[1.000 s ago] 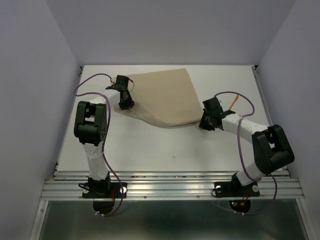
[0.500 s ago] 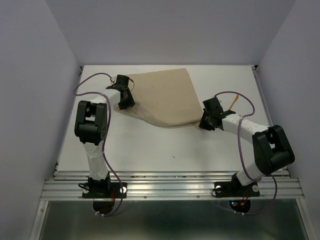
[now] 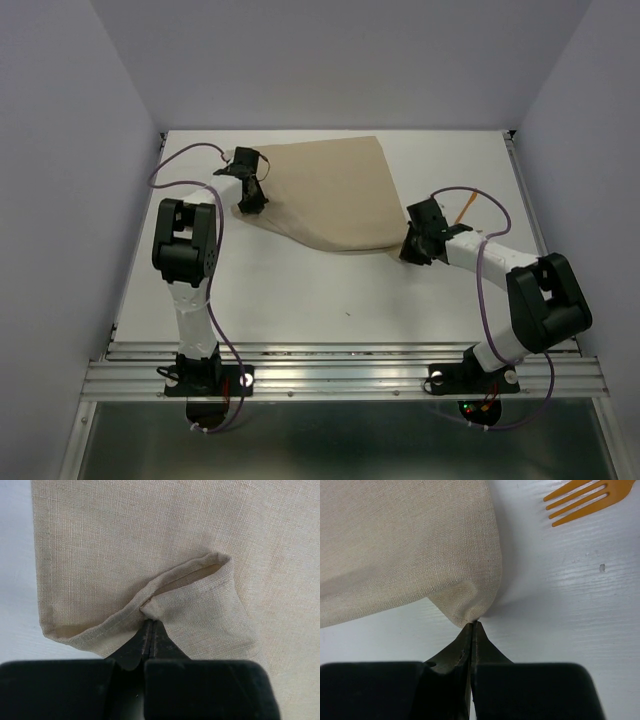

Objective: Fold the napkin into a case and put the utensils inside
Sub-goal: Smooth out the napkin at the center of the board.

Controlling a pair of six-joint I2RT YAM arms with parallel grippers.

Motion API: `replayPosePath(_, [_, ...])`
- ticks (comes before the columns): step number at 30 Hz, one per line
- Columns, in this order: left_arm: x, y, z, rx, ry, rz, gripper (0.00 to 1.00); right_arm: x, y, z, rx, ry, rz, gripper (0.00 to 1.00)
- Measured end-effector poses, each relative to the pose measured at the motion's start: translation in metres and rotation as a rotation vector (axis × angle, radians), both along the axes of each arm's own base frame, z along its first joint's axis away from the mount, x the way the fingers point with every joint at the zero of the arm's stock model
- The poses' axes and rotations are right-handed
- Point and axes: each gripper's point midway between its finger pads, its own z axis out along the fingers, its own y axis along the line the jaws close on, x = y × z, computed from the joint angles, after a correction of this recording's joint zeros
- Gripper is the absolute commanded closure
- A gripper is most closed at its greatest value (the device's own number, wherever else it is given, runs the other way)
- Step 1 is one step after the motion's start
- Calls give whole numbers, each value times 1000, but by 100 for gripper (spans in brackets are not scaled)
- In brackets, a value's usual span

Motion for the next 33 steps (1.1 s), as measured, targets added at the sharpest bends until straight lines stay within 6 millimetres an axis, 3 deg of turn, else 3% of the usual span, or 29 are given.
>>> replayPosePath(12, [-4,2,18,26,10,-18,100,1,-1,6,1,-18,-3,99])
replayPosePath(21, [-7,-1,81,-5,-103,-35,100,0,-2,5,-6,-14,-6,99])
replayPosePath(27, [-30,2,95,-18,-117,-46,100,0,-2,5,-6,-14,-6,99])
replayPosePath(30, [-50,4,88,-23,-99,-50,100,0,-2,5,-7,-14,-6,99])
replayPosePath(31, [-62,6,83,-24,-86,-51,91,0,-2,5,-7,-14,-7,99])
replayPosePath(33, [-85,9,72,-26,-48,-50,88,0,-3,5,-7,-14,-7,99])
